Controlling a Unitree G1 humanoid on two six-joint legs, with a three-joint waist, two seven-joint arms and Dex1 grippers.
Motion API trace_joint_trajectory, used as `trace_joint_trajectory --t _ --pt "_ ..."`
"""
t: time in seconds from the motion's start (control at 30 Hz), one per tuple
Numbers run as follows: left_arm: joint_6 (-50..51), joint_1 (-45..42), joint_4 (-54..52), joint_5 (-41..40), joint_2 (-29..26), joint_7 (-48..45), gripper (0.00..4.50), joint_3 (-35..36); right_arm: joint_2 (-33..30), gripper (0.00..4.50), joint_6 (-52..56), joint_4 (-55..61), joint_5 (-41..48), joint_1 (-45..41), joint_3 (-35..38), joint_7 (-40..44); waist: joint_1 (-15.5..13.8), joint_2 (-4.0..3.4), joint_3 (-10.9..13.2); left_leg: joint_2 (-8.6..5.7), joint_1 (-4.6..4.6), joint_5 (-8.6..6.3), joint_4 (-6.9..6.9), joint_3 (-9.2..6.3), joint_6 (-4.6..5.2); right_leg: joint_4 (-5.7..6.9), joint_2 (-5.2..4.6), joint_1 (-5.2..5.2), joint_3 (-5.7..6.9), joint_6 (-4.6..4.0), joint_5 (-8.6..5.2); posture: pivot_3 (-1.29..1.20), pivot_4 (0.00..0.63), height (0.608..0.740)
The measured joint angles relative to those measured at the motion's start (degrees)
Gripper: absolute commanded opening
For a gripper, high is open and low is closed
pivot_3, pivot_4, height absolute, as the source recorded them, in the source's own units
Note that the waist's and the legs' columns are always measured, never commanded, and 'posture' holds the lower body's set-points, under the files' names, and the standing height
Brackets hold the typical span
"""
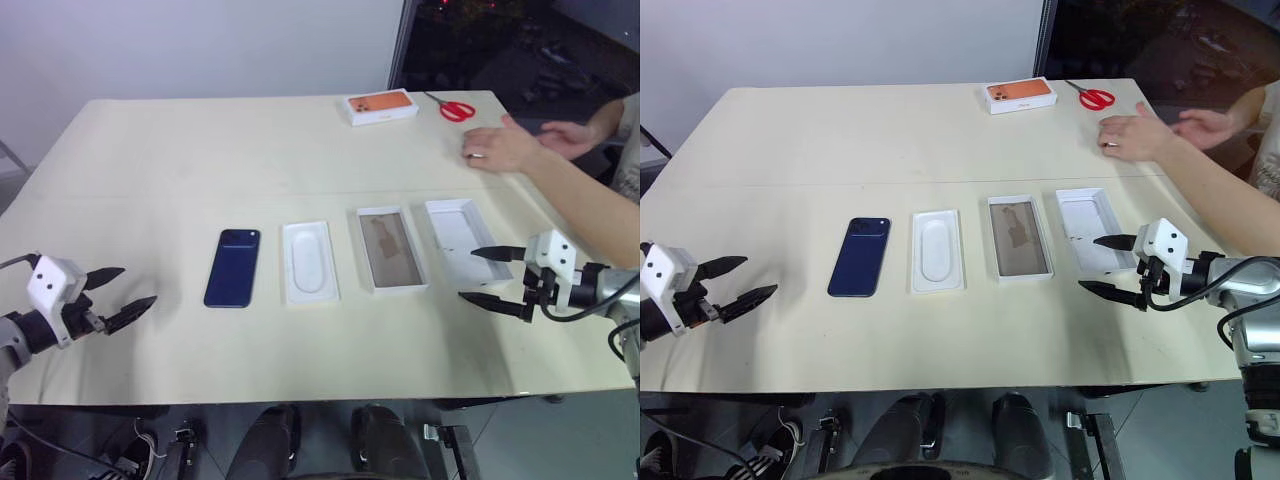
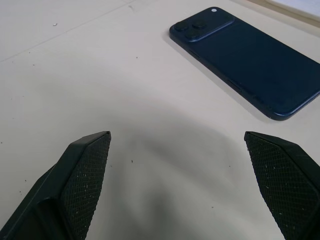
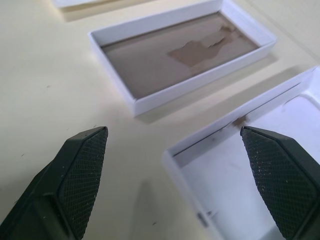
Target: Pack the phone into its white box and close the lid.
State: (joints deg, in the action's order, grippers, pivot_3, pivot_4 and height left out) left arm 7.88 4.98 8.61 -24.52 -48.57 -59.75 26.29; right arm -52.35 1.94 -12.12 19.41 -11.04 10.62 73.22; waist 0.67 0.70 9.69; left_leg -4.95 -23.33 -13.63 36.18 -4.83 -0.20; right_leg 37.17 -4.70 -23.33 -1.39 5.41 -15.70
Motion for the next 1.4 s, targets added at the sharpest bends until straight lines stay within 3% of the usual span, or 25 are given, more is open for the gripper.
trace_joint_trajectory --t 0.53,0.93,1.27,1.4 --pt "2.0 -0.2 -2.6 -1.9 0.3 0.8 4.5 0.6 0.1 4.44 0.3 -0.4 -0.1 -1.5 -0.3 -1.6 0.0 0.0 0.0 0.0 0.0 0.0 0.0 0.0 0.0 0.0 0.0 0.0 0.0 0.0 0.0 0.0 0.15 0.74" --pt "14.5 -2.4 -8.9 -5.5 1.0 4.7 4.5 -0.1 0.4 4.44 1.9 0.8 -0.1 -4.4 -2.1 -2.9 0.0 0.0 0.0 0.0 0.0 0.0 0.0 0.0 0.0 0.0 0.01 0.0 0.01 0.0 0.0 0.0 0.15 0.74" --pt "34.1 -15.6 -17.1 -15.8 10.9 18.0 4.5 -5.7 3.3 4.44 3.9 6.6 -2.8 -11.4 -8.4 -5.2 0.0 0.04 0.0 -0.04 -0.01 0.01 0.06 -0.02 -0.01 0.04 0.04 0.0 0.02 0.02 0.01 0.0 0.15 0.74" --pt "40.5 -21.2 -17.3 -18.8 18.3 25.1 4.5 -8.5 5.2 4.44 5.2 8.0 -3.7 -13.1 -11.2 -5.9 -0.1 0.07 0.0 -0.04 -0.03 0.02 0.14 -0.04 -0.02 0.09 0.06 0.0 0.05 0.03 0.01 0.0 0.15 0.74"
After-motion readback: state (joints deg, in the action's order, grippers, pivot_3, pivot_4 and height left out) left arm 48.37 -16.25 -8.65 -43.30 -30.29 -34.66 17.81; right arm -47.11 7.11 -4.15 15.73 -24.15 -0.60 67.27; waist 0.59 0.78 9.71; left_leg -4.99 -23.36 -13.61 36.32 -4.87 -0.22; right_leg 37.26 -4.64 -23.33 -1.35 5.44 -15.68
